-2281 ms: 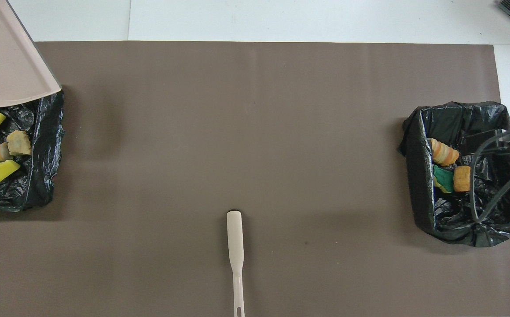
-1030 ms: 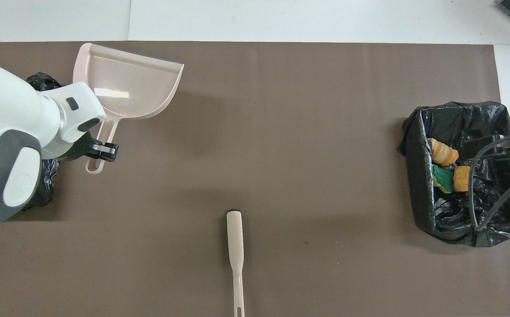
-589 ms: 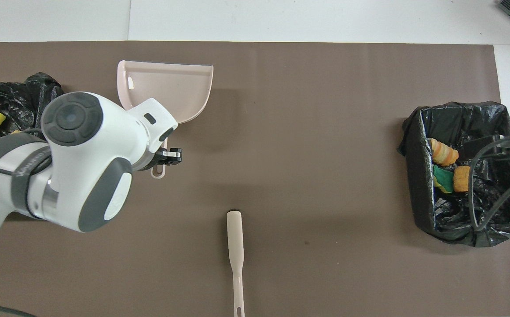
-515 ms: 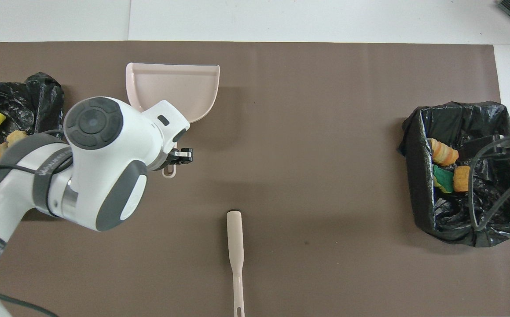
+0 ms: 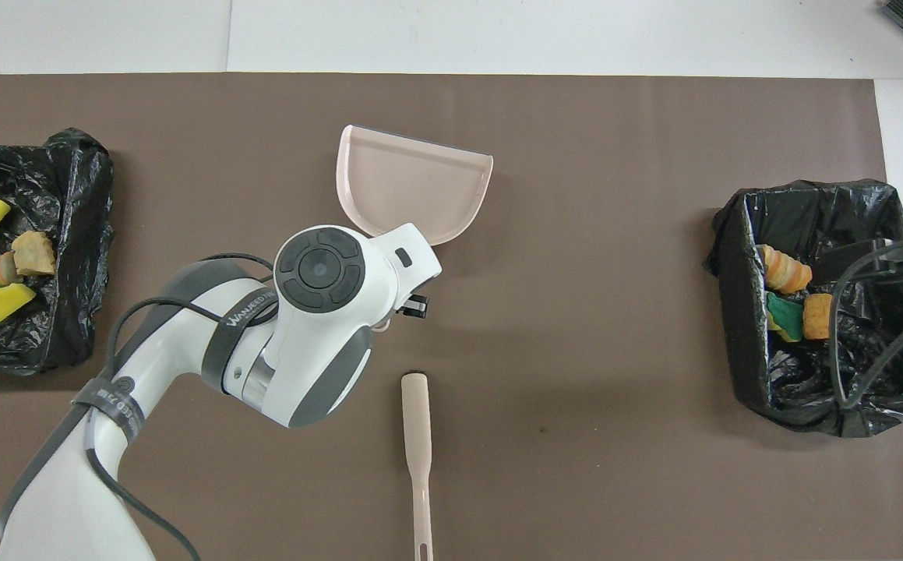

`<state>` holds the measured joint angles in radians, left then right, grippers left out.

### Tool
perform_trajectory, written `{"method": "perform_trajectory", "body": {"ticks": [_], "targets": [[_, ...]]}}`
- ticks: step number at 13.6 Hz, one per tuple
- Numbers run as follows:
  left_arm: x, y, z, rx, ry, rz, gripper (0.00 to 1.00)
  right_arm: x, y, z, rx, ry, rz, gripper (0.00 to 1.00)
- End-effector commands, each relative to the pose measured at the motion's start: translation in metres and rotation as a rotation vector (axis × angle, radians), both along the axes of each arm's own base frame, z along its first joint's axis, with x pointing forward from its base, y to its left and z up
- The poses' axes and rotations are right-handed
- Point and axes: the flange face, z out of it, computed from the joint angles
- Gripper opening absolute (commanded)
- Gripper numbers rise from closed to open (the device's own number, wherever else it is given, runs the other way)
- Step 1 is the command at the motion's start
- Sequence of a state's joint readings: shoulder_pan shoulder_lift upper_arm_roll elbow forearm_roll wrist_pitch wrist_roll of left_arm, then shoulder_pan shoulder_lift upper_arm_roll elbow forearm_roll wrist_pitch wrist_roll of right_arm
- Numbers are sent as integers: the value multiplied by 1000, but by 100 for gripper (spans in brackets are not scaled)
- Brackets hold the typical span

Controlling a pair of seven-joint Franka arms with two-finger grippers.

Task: Sweep and dump trash in bin
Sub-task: 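Bring the empty dustpan back and lower it onto the table center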

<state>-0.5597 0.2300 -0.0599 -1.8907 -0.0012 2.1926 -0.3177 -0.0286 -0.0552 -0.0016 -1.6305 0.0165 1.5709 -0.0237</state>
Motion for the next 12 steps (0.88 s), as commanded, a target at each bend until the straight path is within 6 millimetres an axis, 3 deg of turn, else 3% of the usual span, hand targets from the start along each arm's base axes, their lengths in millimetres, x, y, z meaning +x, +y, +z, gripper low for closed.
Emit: {"method": "perform_trajectory", "body": {"ticks": [1, 4, 8, 9, 11, 12], "targets": [[-5, -17, -13, -33, -25, 8, 0, -3, 2, -1, 6, 5, -20, 100], [-9, -30, -49, -18, 9, 35, 0, -3, 2, -1, 6, 5, -20, 100], [-13, -34, -49, -13, 16, 40, 0, -3, 2, -1, 6, 5, -20, 100], [-13, -33, -50, -12, 17, 43, 8, -3, 2, -1, 6, 5, -20, 100], [-12, -33, -48, -16, 13, 44, 90, -3, 2, -1, 6, 5, -20, 100], [-11, -33, -44, -21, 9, 48, 100, -3, 2, -1, 6, 5, -20, 100]]}}
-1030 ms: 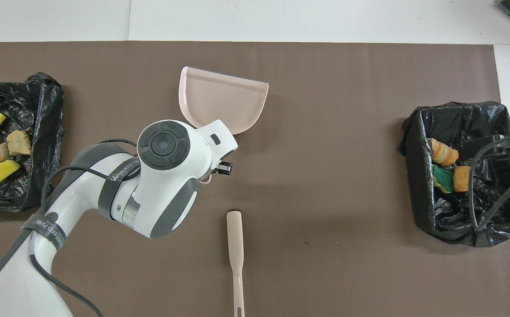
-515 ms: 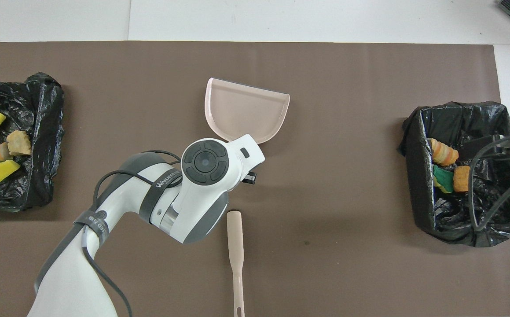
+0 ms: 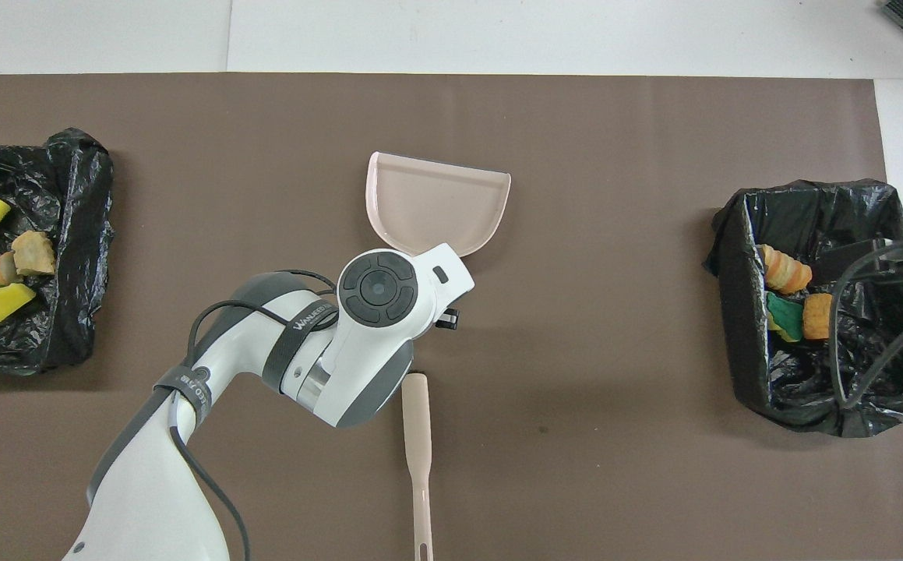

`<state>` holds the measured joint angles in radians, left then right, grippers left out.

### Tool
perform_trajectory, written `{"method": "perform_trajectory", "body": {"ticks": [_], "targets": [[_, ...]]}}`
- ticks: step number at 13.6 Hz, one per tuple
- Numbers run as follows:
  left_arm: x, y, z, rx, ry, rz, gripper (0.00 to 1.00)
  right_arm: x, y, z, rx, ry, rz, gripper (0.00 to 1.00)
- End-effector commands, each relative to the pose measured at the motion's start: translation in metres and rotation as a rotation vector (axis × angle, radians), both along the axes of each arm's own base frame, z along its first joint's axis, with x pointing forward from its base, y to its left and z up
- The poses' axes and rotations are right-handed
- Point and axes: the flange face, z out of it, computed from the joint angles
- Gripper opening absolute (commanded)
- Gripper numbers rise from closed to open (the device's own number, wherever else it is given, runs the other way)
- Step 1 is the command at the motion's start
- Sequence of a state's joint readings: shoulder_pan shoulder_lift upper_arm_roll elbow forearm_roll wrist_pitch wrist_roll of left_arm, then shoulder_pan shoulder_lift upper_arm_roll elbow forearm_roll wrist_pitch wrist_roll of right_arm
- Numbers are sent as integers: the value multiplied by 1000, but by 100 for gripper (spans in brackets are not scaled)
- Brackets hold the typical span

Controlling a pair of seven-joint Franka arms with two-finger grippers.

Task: Sweep and dump trash in bin
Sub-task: 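Bring the empty dustpan back and lower it onto the table center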

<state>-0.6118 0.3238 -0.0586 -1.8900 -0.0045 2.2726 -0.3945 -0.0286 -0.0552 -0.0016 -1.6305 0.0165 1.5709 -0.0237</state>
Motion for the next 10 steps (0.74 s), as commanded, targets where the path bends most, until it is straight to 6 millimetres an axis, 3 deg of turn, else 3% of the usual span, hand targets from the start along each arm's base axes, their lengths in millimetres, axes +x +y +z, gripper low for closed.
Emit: {"method": "perform_trajectory", "body": {"ticks": [1, 4, 7, 10], "targets": [[1, 3, 12, -20, -12, 25, 100, -3, 2, -1, 6, 5, -20, 100], [6, 20, 48, -26, -24, 45, 100, -3, 2, 0, 6, 3, -20, 100], [27, 54, 86, -23, -26, 93, 100, -3, 2, -1, 6, 5, -20, 100], [40, 116, 143, -37, -58, 177, 100, -3, 2, -1, 6, 5, -20, 100]]}}
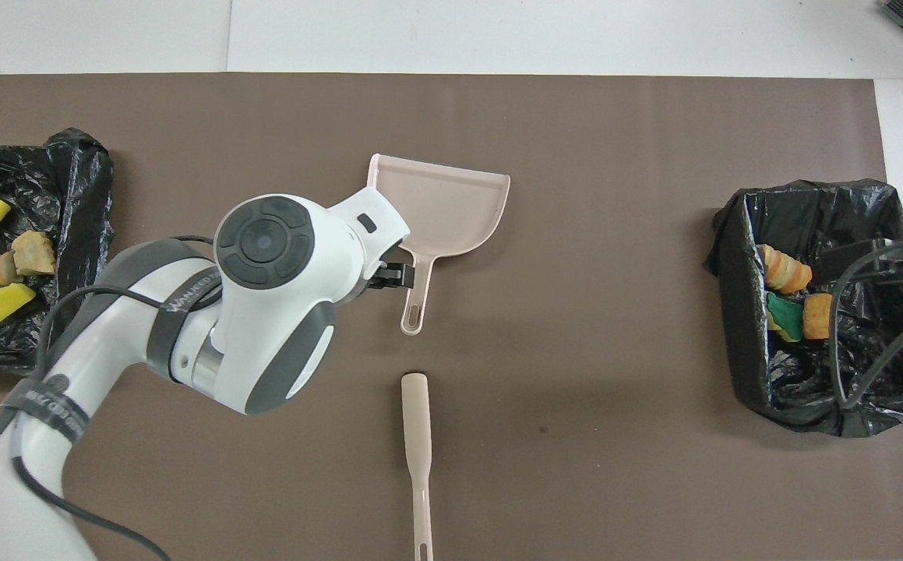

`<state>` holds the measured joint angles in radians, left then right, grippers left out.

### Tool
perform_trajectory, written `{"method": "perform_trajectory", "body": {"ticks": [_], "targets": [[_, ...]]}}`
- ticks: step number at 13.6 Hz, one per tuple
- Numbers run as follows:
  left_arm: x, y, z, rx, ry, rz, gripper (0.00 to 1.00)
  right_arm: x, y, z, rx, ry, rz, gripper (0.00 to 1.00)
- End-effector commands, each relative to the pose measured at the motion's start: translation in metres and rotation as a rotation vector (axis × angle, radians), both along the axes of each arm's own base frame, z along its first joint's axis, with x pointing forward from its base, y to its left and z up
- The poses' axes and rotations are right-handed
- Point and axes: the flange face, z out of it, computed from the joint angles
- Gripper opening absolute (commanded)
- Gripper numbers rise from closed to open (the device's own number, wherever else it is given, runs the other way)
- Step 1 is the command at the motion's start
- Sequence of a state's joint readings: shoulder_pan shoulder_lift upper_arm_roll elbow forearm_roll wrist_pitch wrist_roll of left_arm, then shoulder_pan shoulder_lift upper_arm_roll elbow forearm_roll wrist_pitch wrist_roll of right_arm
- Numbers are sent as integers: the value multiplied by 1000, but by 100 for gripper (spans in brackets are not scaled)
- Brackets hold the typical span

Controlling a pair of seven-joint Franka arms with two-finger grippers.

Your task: Sweep and dump trash in bin

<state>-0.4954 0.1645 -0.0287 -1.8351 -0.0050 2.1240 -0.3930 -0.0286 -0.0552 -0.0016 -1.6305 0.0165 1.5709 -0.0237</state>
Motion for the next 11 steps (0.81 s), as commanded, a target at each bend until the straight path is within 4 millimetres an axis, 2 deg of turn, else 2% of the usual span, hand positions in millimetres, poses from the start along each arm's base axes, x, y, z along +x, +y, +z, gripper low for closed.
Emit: {"method": "perform_trajectory", "body": {"ticks": [1, 3, 4, 7, 9, 11], "targets": [[2, 60, 50, -9, 1, 51, 100, -3, 2, -1, 6, 5, -20, 100], [4, 111, 77, 5, 10, 69, 100, -3, 2, -1, 6, 5, -20, 100], [3, 130, 86, 12, 16, 58, 100, -3, 2, -1, 6, 5, -20, 100], [4, 179, 99, 27, 38, 62, 100, -3, 2, 0, 6, 3, -20, 100], [6, 223, 103, 38, 57, 45, 100, -3, 2, -1, 6, 5, -20, 100], [5, 260, 116, 44, 61, 46, 100, -3, 2, -1, 6, 5, -20, 100]]}}
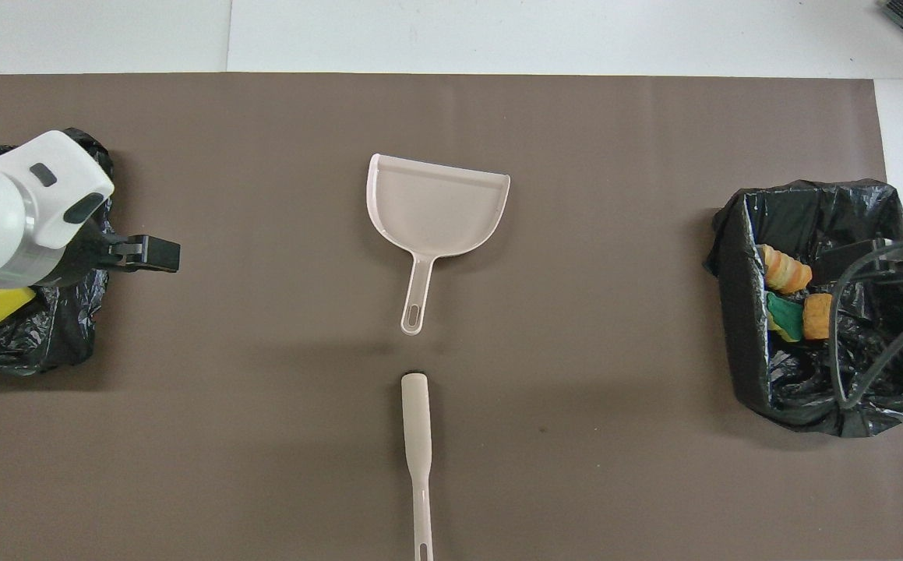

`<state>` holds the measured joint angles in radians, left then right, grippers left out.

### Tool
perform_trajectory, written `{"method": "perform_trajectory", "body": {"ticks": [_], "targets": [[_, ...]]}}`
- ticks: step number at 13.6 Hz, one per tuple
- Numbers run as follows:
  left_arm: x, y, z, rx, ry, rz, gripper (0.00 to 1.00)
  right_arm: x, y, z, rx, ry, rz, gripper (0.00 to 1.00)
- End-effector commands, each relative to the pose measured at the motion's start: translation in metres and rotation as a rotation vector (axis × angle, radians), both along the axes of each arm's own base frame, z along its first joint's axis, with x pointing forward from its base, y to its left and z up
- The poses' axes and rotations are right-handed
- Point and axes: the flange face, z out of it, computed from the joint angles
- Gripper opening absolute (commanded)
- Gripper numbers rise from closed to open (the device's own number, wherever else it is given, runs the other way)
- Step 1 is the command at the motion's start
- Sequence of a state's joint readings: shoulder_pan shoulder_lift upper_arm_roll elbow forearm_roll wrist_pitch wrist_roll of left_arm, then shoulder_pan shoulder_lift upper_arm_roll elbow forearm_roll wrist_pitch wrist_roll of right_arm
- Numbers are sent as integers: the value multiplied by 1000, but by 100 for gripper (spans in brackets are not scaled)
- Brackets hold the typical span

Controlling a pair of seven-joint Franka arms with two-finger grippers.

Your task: Sweep and dump trash in bin

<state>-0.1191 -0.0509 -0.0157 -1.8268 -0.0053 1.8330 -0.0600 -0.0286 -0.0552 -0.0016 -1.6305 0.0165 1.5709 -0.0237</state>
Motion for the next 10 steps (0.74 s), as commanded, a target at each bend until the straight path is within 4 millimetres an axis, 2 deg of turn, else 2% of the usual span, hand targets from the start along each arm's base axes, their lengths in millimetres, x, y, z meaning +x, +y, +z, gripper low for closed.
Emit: {"method": "perform_trajectory", "body": {"ticks": [1, 5, 6, 10], "targets": [[-9, 34, 24, -6, 10, -1, 100, -3, 2, -1, 6, 5, -20, 100], [-11, 61, 83, 5, -1, 26, 100, -3, 2, -1, 6, 5, -20, 100], [-15, 61, 87, 5, 18, 28, 100, -3, 2, -1, 6, 5, -20, 100], [-32, 59, 71, 3, 75, 20, 100, -3, 2, -1, 6, 5, -20, 100]]}}
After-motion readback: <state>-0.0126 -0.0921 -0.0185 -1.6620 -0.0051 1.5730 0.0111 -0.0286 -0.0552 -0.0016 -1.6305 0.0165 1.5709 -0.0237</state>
